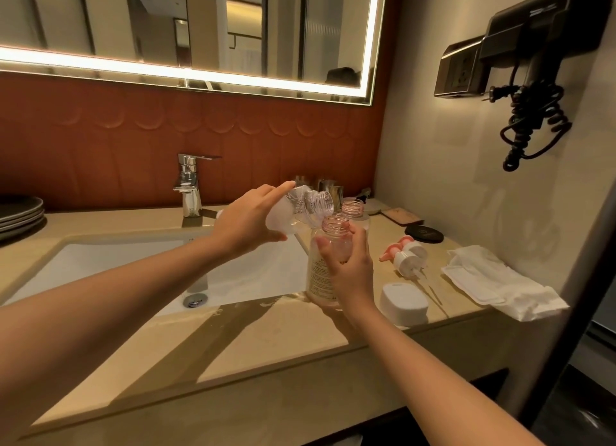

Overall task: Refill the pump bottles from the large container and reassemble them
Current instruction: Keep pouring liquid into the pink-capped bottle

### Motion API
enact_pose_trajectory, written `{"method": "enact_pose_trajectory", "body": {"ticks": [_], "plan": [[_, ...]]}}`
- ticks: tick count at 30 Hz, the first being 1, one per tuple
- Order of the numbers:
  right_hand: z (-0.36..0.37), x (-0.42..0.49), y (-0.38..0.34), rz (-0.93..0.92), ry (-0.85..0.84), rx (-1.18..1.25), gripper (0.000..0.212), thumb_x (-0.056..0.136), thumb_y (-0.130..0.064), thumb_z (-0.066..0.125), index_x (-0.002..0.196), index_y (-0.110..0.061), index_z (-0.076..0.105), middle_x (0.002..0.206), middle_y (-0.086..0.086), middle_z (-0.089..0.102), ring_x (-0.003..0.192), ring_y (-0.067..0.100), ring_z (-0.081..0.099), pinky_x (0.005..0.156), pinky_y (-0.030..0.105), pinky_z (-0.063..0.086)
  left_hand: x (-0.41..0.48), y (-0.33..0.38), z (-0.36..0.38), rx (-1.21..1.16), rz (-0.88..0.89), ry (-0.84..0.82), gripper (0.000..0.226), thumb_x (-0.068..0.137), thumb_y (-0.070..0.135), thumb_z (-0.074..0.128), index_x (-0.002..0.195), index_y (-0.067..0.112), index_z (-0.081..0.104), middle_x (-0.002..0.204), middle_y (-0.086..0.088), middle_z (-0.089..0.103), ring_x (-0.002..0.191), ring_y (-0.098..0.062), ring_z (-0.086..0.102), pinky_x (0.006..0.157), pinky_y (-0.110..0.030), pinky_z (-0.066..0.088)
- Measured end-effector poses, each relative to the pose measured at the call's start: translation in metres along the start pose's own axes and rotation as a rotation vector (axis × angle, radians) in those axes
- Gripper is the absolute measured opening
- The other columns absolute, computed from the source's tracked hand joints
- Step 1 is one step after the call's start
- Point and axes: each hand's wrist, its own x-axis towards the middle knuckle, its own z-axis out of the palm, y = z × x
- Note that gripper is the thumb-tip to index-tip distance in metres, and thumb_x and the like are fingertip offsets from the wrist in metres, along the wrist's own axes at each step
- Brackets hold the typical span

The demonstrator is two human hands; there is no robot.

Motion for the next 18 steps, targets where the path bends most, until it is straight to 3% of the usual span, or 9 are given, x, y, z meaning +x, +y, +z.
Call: {"method": "enact_pose_trajectory", "body": {"ticks": [4, 12, 18], "plan": [[0.0007, 0.0018, -0.0008, 0.0, -0.001, 0.014, 0.079, 0.064, -0.083, 0.043, 0.128, -0.039, 0.033, 0.13, -0.006, 0.051, 0.114, 0.017, 0.052, 0.086, 0.04, 0.052, 0.0035, -0.0027, -0.0042, 0.05, 0.046, 0.019, 0.09, 0.072, 0.023, 0.078, 0.146, 0.022, 0.027, 0.131, -0.006, 0.051, 0.114, -0.023, 0.049, 0.083, -0.034, 0.047], [0.0021, 0.0026, 0.0026, -0.022, 0.01, 0.027, 0.08, 0.066, -0.082, 0.042, 0.13, -0.035, 0.034, 0.131, -0.005, 0.05, 0.112, 0.016, 0.052, 0.075, 0.026, 0.046, 0.0079, -0.0022, -0.0087, 0.103, 0.112, 0.056, 0.083, 0.071, 0.021, 0.079, 0.142, 0.018, 0.036, 0.128, -0.009, 0.054, 0.111, -0.025, 0.051, 0.082, -0.035, 0.048], [0.0032, 0.0032, 0.005, -0.033, 0.022, 0.005, 0.074, 0.067, -0.081, 0.041, 0.126, -0.038, 0.034, 0.127, -0.005, 0.052, 0.109, 0.016, 0.054, 0.074, 0.028, 0.051, 0.0089, -0.0029, -0.0098, 0.135, 0.172, 0.092, 0.081, 0.07, 0.02, 0.08, 0.14, 0.013, 0.039, 0.124, -0.013, 0.056, 0.107, -0.028, 0.053, 0.08, -0.036, 0.049]]}}
